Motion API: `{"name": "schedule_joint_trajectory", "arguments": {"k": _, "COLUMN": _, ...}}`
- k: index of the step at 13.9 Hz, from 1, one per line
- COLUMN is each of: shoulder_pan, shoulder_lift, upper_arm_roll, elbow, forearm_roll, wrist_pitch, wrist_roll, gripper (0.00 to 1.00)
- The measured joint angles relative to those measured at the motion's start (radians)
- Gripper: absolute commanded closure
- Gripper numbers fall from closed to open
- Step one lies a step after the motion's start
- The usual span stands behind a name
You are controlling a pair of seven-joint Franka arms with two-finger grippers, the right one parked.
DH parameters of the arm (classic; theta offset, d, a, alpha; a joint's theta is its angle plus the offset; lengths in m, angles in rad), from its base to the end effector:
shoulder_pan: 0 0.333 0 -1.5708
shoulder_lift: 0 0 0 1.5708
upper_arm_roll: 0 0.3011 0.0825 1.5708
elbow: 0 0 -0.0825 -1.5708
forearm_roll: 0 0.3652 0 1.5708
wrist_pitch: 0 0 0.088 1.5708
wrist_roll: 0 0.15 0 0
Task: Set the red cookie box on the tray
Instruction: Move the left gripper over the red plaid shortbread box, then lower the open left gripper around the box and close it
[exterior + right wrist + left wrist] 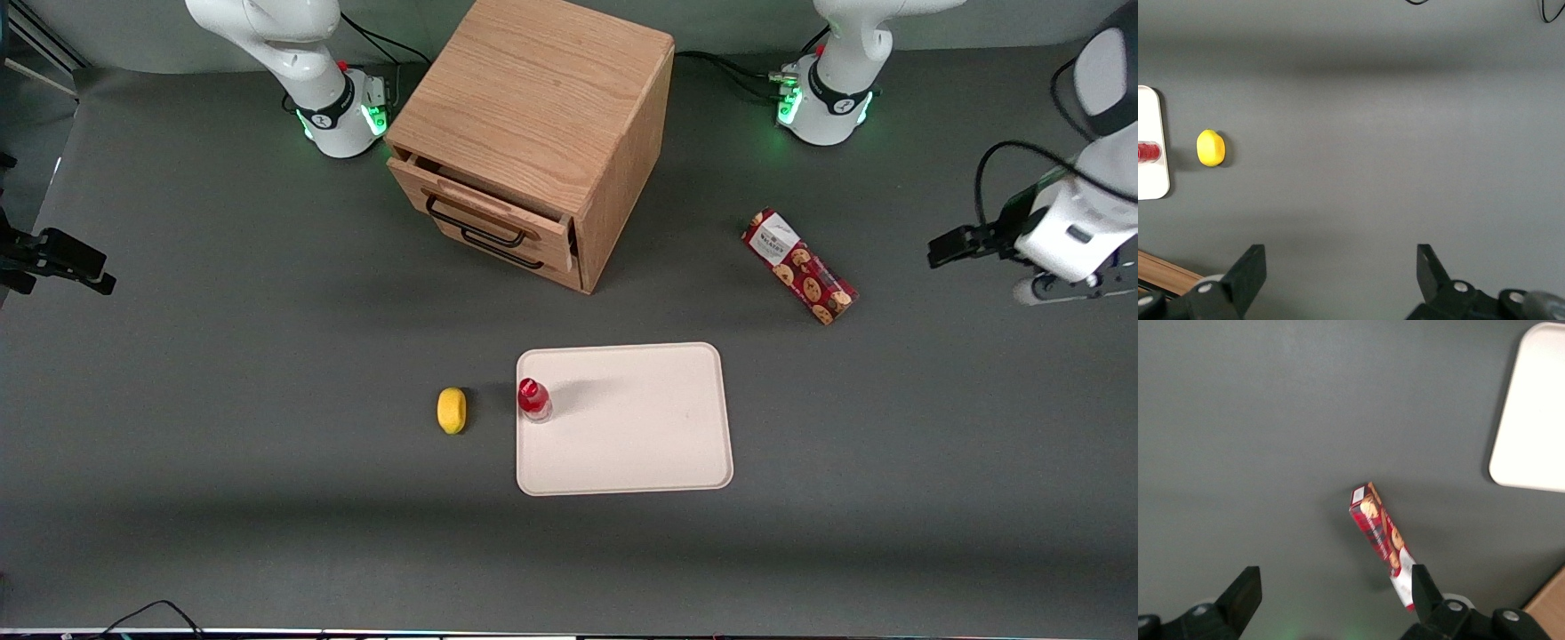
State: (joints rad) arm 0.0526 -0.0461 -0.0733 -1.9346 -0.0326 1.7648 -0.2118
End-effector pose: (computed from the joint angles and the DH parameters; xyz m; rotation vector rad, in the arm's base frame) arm 0.5099 -0.0151 0.4421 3.1062 0.3111 -0.1973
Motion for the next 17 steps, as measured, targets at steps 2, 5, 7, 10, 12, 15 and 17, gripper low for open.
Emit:
{"name": "schedule_joint_trajectory", "arguments": {"k": 2, "shoulder_pan": -0.007, "shoulder_lift": 0.018, "upper_arm_roll": -0.011, "elbow": -0.070, "forearm_roll": -0.038, "wrist_pitch": 0.087, "wrist_roll": -0.124, "gripper": 0.00}}
{"name": "schedule_joint_trajectory", "arguments": {"k": 5, "shoulder_pan": -0.011, "shoulder_lift": 0.047, "upper_arm_roll": -0.022, "elbow": -0.164, "forearm_roll": -0.078, "wrist_pitch": 0.202, "wrist_roll": -0.244, "gripper": 0.00}}
{"name": "schedule_joint_trajectory", "arguments": {"k": 7, "shoulder_pan": -0.017, "shoulder_lift": 0.065, "upper_arm_roll": -0.035, "elbow": -0.247, "forearm_roll": -0.096, "wrist_pitch": 0.295, "wrist_roll": -0.311, "gripper": 0.00}}
{"name": "schedule_joint_trajectory", "arguments": {"k": 10, "shoulder_pan": -0.025, "shoulder_lift": 0.070, "upper_arm_roll": -0.077, "elbow": -0.377, "forearm_roll": -0.114, "wrist_pitch": 0.410, "wrist_roll": -0.412, "gripper": 0.00}}
{"name": "schedule_joint_trajectory", "arguments": {"k": 12, "shoulder_pan": -0.026, "shoulder_lift": 0.070, "upper_arm_roll": -0.109, "elbow": -0.464, "forearm_roll": -0.121, "wrist_pitch": 0.515, "wrist_roll": -0.452, "gripper": 0.00}}
{"name": "schedule_joint_trajectory", "arguments": {"k": 15, "shoulder_pan": -0.026, "shoulder_lift": 0.071, "upper_arm_roll": -0.148, "elbow": -0.597, "forearm_roll": -0.125, "wrist_pitch": 0.684, "wrist_roll": -0.481, "gripper": 0.00}}
{"name": "schedule_joint_trajectory", "arguments": {"k": 17, "shoulder_pan": -0.026, "shoulder_lift": 0.071, "upper_arm_roll": -0.160, "elbow": -0.657, "forearm_roll": -0.128, "wrist_pitch": 0.749, "wrist_roll": -0.488, "gripper": 0.00}}
